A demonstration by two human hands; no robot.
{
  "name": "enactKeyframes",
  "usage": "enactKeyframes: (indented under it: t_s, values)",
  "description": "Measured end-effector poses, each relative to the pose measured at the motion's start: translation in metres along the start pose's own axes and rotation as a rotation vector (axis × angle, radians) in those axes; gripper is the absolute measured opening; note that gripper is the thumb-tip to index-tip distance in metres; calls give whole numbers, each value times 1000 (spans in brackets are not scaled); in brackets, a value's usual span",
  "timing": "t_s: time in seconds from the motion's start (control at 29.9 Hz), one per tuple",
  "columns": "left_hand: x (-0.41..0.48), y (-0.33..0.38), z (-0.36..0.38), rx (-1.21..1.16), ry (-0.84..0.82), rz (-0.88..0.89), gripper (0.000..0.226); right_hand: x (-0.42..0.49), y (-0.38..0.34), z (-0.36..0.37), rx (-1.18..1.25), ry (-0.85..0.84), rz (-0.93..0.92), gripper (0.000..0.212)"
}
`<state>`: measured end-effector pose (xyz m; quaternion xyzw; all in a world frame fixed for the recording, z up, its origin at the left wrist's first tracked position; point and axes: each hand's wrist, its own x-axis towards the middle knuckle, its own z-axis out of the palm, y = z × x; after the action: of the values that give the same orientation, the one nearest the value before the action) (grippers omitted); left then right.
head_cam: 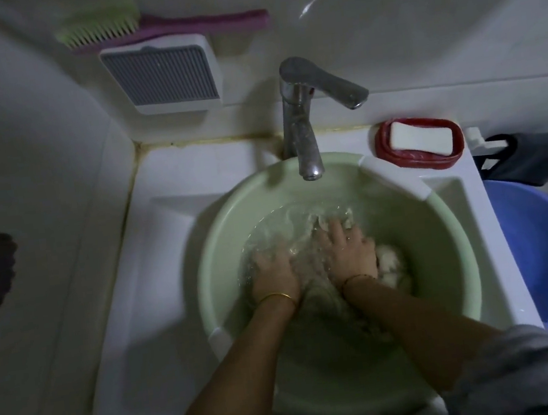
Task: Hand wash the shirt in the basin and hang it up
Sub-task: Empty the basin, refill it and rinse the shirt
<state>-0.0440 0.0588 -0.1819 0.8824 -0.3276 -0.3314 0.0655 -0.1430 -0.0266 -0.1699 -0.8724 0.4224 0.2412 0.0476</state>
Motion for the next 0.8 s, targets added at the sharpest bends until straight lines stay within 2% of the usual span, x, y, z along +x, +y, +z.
enactKeyframes:
  t_s: [0.07,0.1,0.17,0.2,0.27,0.33,0.43,0.5,0.57,0.6,0.63,0.67,0.74,0.77,0.8]
  values:
    - [0,10,-14,-397,104,-50,46,-2,-5,-2,369,-31,42,46]
    - [4,15,-19,-671,126,-142,41,-4,-5,-6,548,-24,43,37]
    - [7,26,-33,-1274,10,-375,48,-19,-4,-20,763,51,4,17]
    - [8,27,-37,-1484,-51,-449,55,-30,-5,-31,810,101,-29,21]
    - [2,35,-45,-1614,-92,-448,62,-53,-8,-55,804,198,-98,40]
    - [-10,40,-51,-1602,-171,-363,60,-65,-16,-68,733,307,-139,45]
    - [-28,48,-49,-1528,-299,-328,48,-64,-24,-76,617,505,-83,42]
    - [-42,59,-53,-1464,-331,-357,37,-53,-20,-79,619,406,-5,36]
    - [-49,68,-54,-1418,-365,-337,41,-34,-6,-76,666,273,118,30]
    - [-49,68,-53,-1346,-395,-301,45,-24,2,-74,662,232,140,29]
    - [-49,66,-54,-1174,-378,-258,45,-16,8,-68,634,199,121,30]
    - [-46,60,-52,-913,-264,-205,43,-10,12,-62,588,175,75,31]
    - [-38,41,-47,-462,97,-80,37,-3,16,-45,499,138,14,39]
    - [-33,31,-44,-301,203,-19,36,-1,17,-38,426,130,28,46]
    - [-33,27,-40,-165,220,37,42,-2,17,-31,333,120,45,55]
